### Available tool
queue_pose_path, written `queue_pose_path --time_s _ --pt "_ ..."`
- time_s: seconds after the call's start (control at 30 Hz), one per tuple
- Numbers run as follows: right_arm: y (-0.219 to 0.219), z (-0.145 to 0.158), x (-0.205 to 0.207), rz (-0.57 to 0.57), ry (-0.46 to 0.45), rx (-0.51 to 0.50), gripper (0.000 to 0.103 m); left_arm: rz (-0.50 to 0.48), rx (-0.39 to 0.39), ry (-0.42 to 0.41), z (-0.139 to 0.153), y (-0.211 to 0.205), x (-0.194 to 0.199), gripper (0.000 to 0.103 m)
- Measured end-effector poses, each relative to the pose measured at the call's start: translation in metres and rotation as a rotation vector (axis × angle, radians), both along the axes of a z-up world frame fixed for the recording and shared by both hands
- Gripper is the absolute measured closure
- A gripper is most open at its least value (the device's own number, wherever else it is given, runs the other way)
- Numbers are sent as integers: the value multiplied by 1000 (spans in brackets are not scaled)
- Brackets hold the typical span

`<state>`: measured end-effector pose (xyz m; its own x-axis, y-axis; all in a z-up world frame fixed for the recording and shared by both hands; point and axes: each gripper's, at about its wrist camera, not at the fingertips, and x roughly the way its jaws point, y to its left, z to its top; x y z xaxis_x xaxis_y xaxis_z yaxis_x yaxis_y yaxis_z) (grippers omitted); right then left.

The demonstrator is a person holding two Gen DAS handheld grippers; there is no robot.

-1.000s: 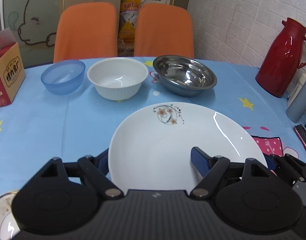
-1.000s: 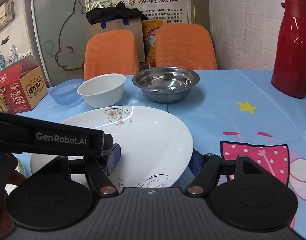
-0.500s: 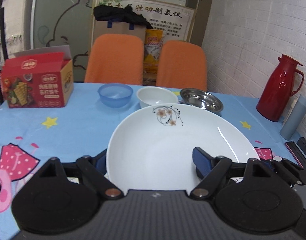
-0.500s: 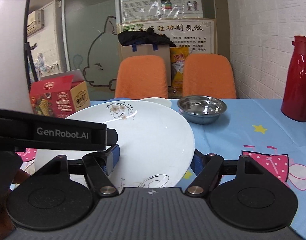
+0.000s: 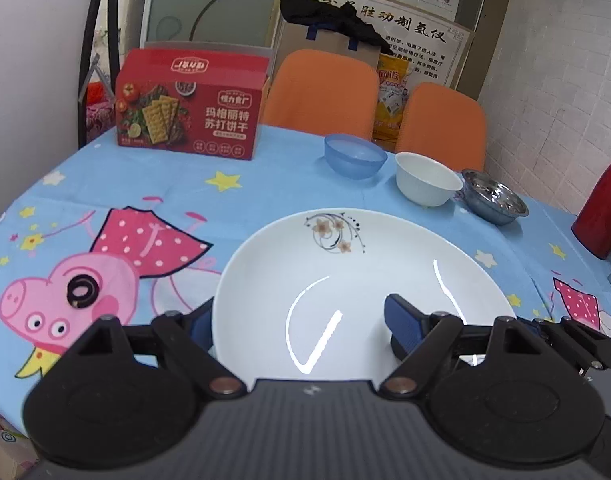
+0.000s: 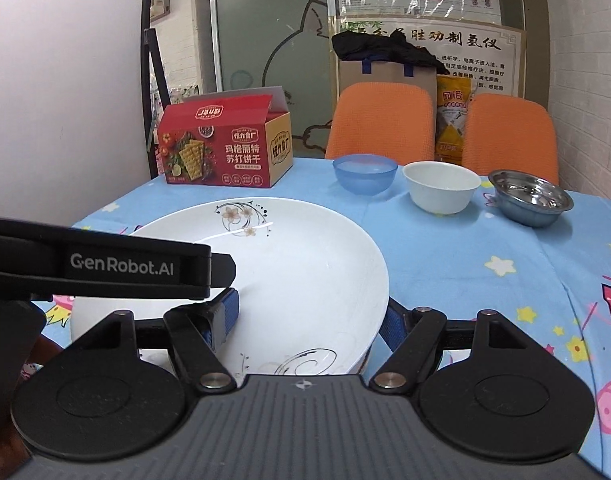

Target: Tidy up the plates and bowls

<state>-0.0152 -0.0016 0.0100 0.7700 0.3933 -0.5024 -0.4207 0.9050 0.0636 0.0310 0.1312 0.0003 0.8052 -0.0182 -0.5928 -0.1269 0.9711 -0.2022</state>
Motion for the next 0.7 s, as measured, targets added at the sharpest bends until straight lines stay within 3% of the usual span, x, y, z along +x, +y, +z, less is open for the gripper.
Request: queue_pose_path --time_s 0.33,0.5,0.7 --pt "11 -20 3 19 49 -34 0 -1 -50 25 -25 15 5 21" --pt "-1 -17 9 0 76 64 0 -16 -73 -34 -15 22 -1 16" --pt "-23 6 1 -74 -52 158 0 -6 -64 -145 16 22 -9 10"
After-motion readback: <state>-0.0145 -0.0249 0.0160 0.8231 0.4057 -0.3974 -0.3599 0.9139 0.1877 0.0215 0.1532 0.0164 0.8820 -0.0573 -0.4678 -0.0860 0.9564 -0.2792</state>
